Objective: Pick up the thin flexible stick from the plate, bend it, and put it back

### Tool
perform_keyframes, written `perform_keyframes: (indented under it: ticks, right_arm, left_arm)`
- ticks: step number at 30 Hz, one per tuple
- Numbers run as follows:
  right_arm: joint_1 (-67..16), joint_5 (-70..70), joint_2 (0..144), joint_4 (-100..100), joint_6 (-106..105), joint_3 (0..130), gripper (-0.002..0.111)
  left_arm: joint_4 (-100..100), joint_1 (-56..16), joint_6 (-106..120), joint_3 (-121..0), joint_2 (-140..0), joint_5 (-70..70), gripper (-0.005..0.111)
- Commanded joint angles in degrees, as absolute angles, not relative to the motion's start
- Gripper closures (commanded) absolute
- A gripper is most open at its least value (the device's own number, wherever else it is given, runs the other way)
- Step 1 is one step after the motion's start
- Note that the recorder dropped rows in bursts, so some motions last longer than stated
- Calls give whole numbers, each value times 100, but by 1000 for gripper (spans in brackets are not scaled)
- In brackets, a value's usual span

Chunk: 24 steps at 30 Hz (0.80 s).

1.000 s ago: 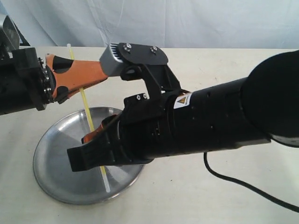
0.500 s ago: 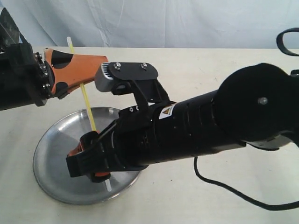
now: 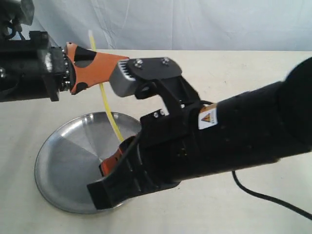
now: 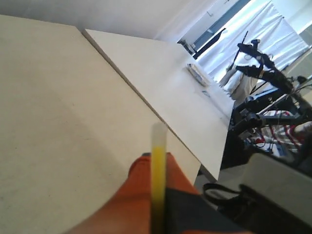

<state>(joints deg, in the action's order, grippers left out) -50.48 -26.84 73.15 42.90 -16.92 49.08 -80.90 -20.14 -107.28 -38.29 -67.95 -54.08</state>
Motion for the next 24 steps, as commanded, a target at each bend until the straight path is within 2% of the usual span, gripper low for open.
perform_keyframes:
  ticks: [1, 5, 9, 12, 17, 20, 24]
  right_arm:
    - [-5038, -2491, 6518, 3174, -774, 4935, 109]
    - [-5038, -2542, 6143, 1233, 871, 4935, 109]
    - [-5038, -2976, 6361, -238, 2402, 4874, 109]
    - [-5103, -2725, 6647, 410, 1977, 4695, 109]
    - [-5481, -2099, 6779, 1919, 511, 4604, 109]
    - [-5546, -1698, 6566, 1921, 459, 4604, 109]
    - [-5534, -1585, 6194, 1422, 578, 4604, 109]
  left_arm:
    - [-8989, -2573, -10810, -4021, -6803, -4486, 107]
    - [-8997, -2723, -10958, -4033, -6803, -4292, 107]
    - [-8431, -2764, -10934, -4033, -6803, -4990, 107]
    - [-8082, -2764, -10920, -4092, -6803, -5017, 107]
    - [-8264, -2764, -10869, -4371, -6803, -4279, 107]
    - [-9048, -2764, -10846, -4390, -6819, -3871, 107]
    - [-9995, -2764, -11436, -4229, -6934, -4030, 107]
